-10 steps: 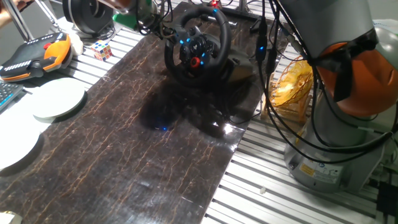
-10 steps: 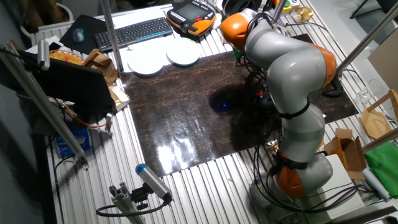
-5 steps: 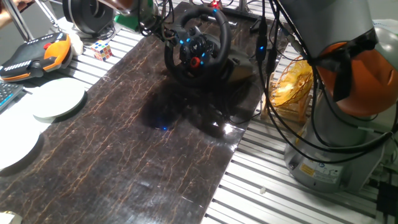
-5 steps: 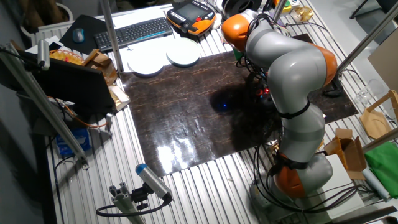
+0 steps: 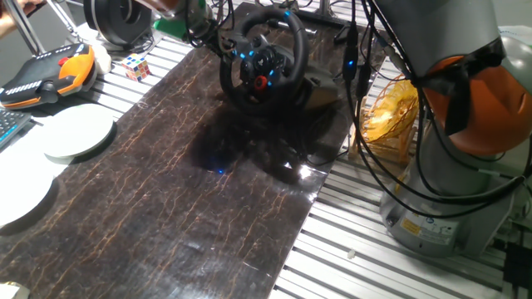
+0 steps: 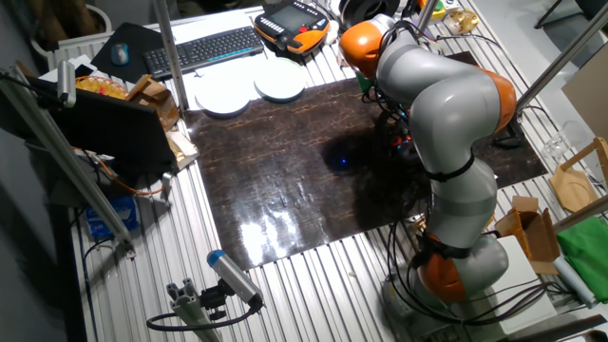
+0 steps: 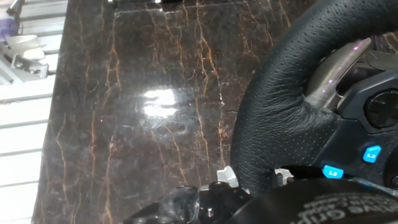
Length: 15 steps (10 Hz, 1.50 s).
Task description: Rotate the steering wheel 90 degrees counterclockwise
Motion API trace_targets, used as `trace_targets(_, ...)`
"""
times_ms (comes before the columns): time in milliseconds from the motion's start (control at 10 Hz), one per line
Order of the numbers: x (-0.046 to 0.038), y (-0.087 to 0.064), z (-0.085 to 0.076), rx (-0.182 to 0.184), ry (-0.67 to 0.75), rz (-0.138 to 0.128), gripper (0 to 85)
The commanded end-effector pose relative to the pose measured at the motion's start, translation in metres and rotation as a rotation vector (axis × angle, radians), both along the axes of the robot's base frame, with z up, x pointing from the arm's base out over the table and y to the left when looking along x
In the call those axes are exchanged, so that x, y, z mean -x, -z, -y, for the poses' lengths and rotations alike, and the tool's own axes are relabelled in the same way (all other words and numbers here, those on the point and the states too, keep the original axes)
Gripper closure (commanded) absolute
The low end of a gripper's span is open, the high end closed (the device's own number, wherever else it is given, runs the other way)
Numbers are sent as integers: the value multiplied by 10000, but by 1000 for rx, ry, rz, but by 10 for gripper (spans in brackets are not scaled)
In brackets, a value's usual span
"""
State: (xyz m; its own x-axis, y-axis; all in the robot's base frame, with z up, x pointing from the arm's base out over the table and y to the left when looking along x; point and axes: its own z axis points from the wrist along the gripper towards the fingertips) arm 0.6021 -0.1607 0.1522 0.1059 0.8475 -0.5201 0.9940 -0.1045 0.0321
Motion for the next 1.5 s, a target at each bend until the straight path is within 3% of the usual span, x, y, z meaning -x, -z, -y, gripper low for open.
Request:
trace_targets(0,4,13,-8,-2,-2,-2,843)
trace_targets(500,27,91,-137,2,-44,-18,843)
trace_targets(700,43,122,-195,-15,-54,-28,843)
trace_targets(1400,93,239,-384,-25,-137,-87,843)
